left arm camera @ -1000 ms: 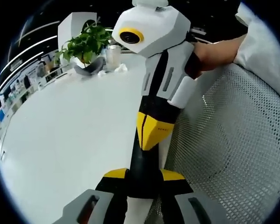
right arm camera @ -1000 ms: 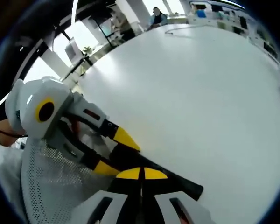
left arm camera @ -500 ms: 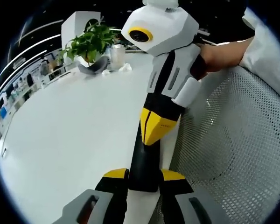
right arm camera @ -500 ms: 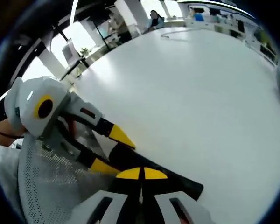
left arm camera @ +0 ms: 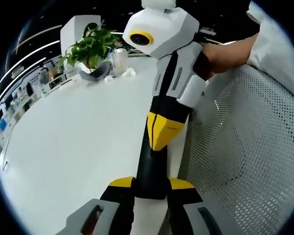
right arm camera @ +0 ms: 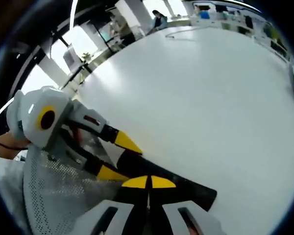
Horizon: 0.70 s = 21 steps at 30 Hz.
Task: Press the specified remote control buttons in sequence, fully releasing each button before pressing the next.
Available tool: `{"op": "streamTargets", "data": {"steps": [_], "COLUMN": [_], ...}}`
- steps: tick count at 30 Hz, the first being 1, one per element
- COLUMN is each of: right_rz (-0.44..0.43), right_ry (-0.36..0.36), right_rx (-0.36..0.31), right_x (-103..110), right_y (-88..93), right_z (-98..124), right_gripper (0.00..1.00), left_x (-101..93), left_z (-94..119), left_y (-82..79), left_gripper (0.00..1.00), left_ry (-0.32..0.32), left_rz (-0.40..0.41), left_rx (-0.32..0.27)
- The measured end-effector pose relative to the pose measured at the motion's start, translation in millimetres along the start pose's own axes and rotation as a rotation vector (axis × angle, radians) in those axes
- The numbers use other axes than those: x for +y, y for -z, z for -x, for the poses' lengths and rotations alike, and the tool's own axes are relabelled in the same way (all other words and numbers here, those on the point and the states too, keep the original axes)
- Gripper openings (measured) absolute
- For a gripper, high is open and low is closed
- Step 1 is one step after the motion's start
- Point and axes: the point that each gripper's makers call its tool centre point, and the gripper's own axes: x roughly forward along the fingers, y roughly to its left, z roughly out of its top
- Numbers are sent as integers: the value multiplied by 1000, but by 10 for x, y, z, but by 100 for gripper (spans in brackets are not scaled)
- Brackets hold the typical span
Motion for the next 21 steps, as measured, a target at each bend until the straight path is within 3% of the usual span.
{"op": "streamTargets", "data": {"steps": [4,13,21], "right_rz": [44,18,51], "right_ry": [31,33,50], "right_rx": [-17,-37,-37], "right_x": [-13,-67,-49], "right_y": [-25,-44,-45], "right_z": [9,8,-6], "right_gripper": [0,0,0], "left_x": [-5,-8,-14], "left_z": [-7,-12,-7], "left_y": [-10,-11,-3], "left_gripper": [24,24,24], "left_ry": [2,1,4], "left_rz": [-3,-3,-6], "left_rx": [-6,-9,-11]}}
